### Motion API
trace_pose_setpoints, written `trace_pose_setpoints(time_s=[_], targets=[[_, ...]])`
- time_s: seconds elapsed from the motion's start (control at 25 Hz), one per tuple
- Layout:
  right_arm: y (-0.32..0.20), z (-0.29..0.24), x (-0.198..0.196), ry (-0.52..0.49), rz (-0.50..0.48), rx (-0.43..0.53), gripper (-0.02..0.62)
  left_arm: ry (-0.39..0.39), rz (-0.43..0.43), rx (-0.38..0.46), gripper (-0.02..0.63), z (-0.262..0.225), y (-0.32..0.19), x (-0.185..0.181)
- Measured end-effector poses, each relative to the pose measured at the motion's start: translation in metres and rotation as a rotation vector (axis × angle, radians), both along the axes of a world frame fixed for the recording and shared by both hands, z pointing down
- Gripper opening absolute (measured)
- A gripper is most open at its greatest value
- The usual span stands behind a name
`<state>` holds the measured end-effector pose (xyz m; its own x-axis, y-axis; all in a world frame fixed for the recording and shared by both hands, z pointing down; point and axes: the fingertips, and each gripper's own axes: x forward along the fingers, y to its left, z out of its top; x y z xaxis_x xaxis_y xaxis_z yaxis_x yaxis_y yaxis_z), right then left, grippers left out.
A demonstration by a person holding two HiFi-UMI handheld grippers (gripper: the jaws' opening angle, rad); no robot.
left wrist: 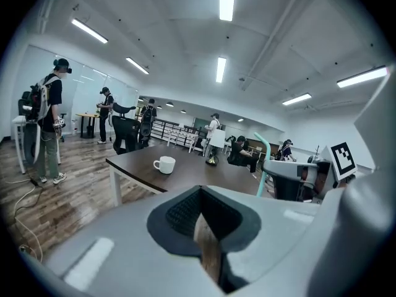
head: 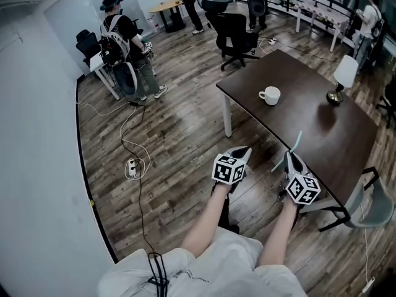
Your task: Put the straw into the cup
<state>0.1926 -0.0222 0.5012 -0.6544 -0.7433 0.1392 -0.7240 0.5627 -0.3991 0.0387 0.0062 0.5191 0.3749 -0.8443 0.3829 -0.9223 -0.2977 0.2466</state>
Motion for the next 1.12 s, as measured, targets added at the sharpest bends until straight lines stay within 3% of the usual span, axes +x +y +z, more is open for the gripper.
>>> trace_pose_setpoints(time_s=[0.24, 0.52, 0.76, 0.96, 1.12], targets=[[-0.040, 0.003, 0.016, 0.011, 0.036, -0.015, 0.049, -0.006, 0.064, -0.033, 0.000, 0.012, -0.041, 0.016], [-0.089, 0.004, 0.004, -0.013, 0.088, -0.046, 0.049, -0.055, 0.150, -0.045, 0.000, -0.002, -0.099, 0.004], [-0.139, 0.008, 0.016, -0.035, 0.175, -0.065, 0.048, -0.052, 0.205, -0.047, 0.000, -0.003, -0.157, 0.008], [-0.180, 0.005, -0.002, -0.039, 0.202, -0.069, 0.048, -0.062, 0.241, -0.048, 0.000, -0.006, -0.205, -0.010], [-0.207, 0.005, -0.020, -0.004, 0.203, -0.084, 0.048, -0.018, 0.241, -0.059, 0.000, -0.005, -0.238, -0.026]])
